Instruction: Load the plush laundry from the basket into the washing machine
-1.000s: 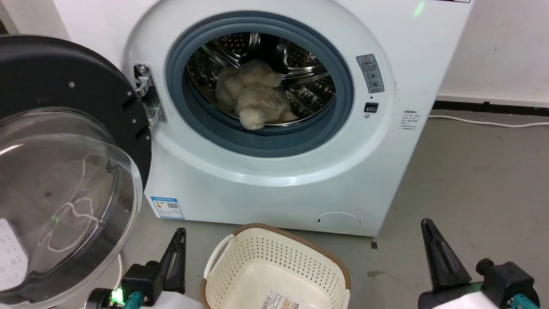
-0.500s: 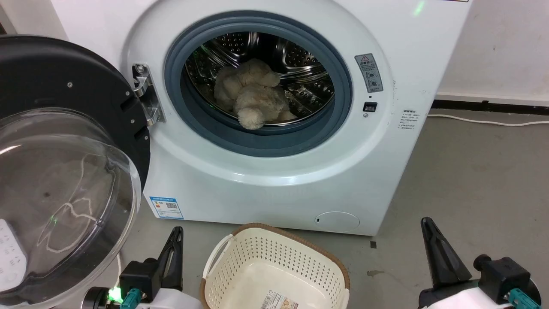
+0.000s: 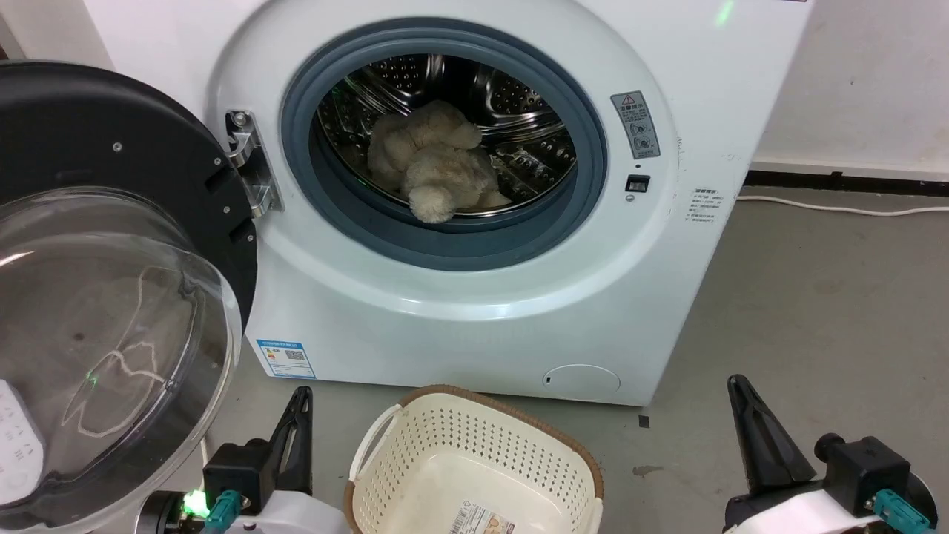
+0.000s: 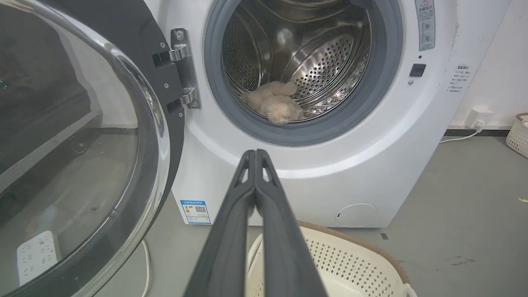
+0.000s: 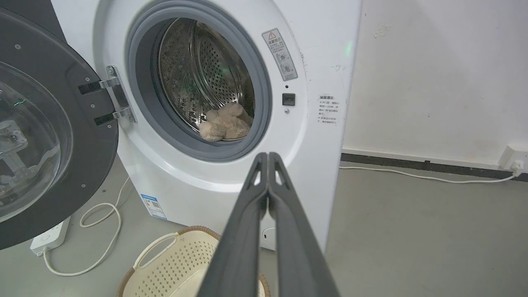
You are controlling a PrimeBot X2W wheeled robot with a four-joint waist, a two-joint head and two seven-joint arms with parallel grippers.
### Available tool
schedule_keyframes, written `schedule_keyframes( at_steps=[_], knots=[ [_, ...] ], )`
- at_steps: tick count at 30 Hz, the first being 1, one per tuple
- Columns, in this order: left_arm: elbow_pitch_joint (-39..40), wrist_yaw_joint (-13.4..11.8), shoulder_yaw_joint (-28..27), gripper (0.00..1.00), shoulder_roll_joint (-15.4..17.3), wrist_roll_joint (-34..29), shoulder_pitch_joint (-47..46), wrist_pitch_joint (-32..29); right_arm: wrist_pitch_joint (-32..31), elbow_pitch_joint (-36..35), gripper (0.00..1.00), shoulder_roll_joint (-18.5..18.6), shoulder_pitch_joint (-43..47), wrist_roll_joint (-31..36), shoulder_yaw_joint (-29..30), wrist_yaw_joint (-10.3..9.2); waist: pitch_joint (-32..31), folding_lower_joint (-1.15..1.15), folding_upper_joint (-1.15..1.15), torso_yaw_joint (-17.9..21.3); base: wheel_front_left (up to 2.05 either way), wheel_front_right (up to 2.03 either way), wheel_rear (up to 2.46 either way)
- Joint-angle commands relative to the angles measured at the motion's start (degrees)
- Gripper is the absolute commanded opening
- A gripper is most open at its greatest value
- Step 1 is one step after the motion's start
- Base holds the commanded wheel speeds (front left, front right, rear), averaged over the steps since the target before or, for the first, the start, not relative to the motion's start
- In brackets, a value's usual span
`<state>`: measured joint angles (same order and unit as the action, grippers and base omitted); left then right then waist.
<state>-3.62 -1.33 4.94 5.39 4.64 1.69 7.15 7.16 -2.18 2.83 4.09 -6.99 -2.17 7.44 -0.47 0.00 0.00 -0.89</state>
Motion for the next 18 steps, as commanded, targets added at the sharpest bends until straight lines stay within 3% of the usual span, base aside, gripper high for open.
schedule_keyframes(
  at_steps=[1, 18],
  knots=[
    [0.54, 0.25, -0.36, 0.0, -0.31, -0.53, -0.7, -0.36, -0.34, 0.29, 0.0, 0.03, -1.08, 0.68, 0.2, 0.02, 0.01, 0.0, 0.0, 0.03, 0.0, 0.0, 0.0],
    [1.44, 0.57, -1.7, 0.0, -0.95, -1.73, -0.99, -2.35, -2.34, 0.84, 0.0, 0.03, -1.96, 2.53, 0.78, 0.03, 0.15, 0.0, 0.0, 0.28, 0.0, 0.0, 0.0]
  ],
)
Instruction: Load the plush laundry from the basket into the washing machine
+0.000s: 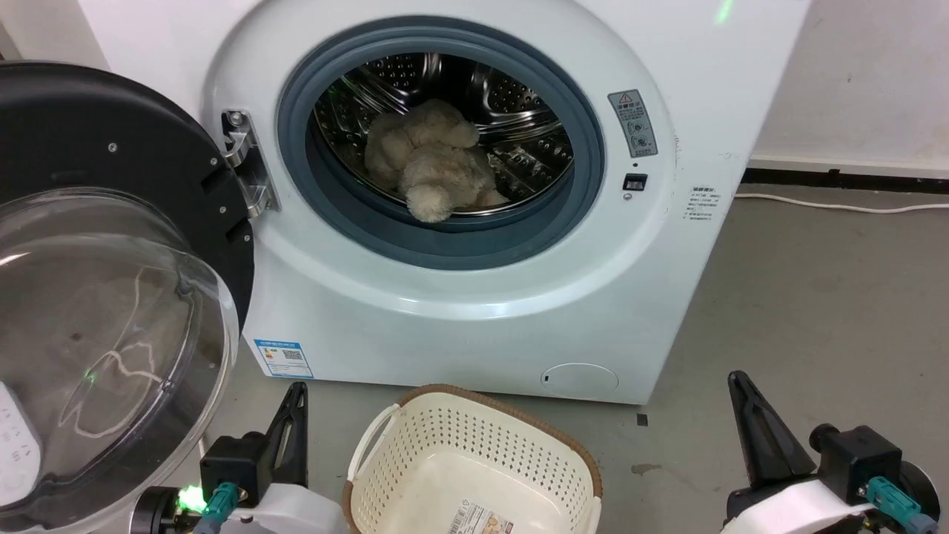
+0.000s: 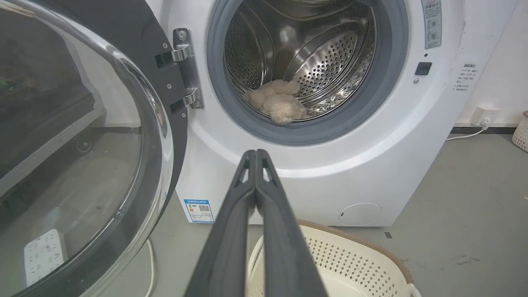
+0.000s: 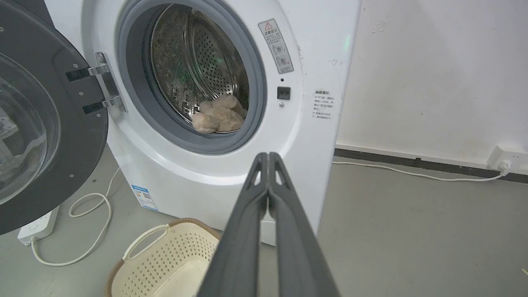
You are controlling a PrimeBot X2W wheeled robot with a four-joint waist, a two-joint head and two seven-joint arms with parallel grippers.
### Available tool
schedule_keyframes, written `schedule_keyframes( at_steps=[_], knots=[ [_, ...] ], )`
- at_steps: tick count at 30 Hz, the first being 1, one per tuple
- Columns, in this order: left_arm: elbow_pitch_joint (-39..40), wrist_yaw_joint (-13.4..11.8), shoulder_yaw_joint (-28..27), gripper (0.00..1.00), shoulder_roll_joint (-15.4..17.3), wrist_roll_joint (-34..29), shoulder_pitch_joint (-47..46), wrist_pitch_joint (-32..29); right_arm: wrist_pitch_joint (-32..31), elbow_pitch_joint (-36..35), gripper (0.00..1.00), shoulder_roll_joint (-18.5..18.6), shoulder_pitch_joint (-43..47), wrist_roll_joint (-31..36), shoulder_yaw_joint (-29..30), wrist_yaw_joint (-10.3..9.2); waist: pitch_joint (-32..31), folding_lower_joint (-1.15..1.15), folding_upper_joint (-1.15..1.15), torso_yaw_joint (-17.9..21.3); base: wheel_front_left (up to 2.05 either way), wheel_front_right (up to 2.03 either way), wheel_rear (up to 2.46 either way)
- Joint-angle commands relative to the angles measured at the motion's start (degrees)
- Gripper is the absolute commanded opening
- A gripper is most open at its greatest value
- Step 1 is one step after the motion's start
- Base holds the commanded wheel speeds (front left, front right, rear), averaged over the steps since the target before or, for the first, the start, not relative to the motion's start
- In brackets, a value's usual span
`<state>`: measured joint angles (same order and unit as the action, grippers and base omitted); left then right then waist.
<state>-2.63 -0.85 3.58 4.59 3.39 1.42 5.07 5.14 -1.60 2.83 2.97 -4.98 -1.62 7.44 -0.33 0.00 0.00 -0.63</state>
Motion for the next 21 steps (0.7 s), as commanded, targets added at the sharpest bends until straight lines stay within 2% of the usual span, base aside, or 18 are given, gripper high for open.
schedule_keyframes(
  at_steps=[1, 21],
  knots=[
    [0.46, 0.08, -0.34, 0.0, -0.15, -0.48, -0.72, -0.28, -0.32, 0.26, 0.0, 0.03, -0.85, 0.52, 0.23, 0.03, 0.01, 0.0, 0.0, 0.02, 0.0, 0.0, 0.0],
    [1.52, 0.46, -1.92, 0.0, -0.91, -1.9, -1.06, -2.62, -2.67, 0.91, 0.0, 0.04, -1.89, 2.7, 0.91, 0.04, 0.16, 0.0, 0.0, 0.31, 0.0, 0.0, 0.0]
  ],
)
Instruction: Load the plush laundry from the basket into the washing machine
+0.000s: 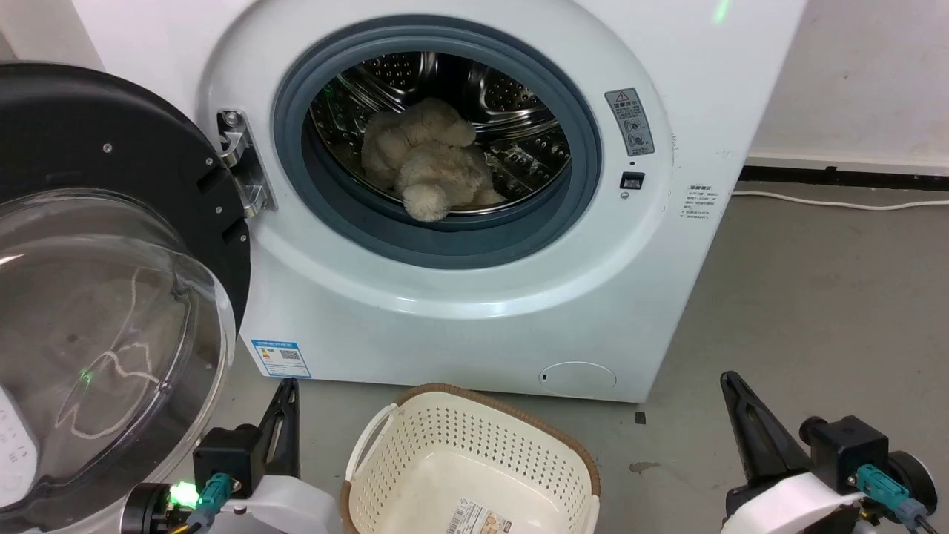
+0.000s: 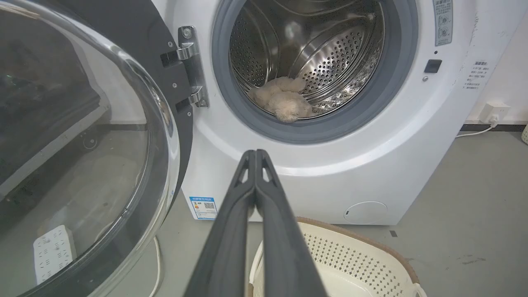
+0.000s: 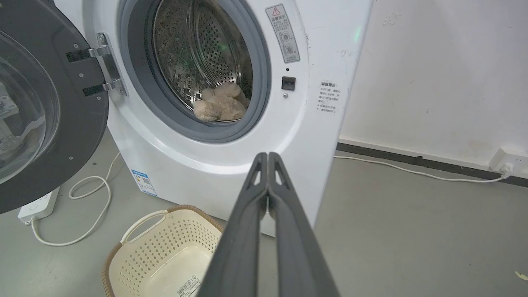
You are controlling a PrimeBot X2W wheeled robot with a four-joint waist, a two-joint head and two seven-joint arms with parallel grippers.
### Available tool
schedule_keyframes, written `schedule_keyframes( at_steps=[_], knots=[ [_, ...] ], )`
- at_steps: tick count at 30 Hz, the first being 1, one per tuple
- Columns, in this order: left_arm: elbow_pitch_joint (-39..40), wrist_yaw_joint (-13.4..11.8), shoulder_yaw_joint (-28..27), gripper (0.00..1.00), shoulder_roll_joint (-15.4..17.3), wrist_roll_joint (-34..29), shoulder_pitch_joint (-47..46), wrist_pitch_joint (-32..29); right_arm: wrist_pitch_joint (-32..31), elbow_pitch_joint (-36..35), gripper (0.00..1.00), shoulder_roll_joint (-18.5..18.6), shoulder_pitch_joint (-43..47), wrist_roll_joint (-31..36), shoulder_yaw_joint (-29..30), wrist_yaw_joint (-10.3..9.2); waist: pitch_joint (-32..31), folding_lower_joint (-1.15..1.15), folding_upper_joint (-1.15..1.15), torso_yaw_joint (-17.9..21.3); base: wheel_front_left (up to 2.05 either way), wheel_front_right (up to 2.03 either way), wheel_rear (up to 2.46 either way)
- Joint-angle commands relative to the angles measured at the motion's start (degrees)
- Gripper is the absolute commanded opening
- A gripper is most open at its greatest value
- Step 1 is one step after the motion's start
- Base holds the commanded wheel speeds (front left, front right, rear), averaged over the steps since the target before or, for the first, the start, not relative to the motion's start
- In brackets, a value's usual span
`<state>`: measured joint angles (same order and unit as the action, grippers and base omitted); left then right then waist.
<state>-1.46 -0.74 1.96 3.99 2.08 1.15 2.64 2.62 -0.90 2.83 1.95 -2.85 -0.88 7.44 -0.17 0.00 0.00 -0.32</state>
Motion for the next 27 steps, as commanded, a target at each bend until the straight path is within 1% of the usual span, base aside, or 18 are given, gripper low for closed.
schedule_keyframes(
  at_steps=[1, 27],
  knots=[
    [0.4, 0.37, -0.39, 0.0, -0.36, -0.67, -0.8, -0.31, -0.27, 0.24, 0.0, 0.04, -0.92, 0.68, 0.21, 0.04, 0.01, 0.0, 0.0, 0.02, 0.0, 0.0, 0.0],
    [1.46, 0.74, -1.96, 0.0, -1.12, -2.08, -1.15, -2.64, -2.62, 0.9, 0.0, 0.05, -1.95, 2.85, 0.88, 0.05, 0.17, 0.0, 0.0, 0.32, 0.0, 0.0, 0.0]
  ],
)
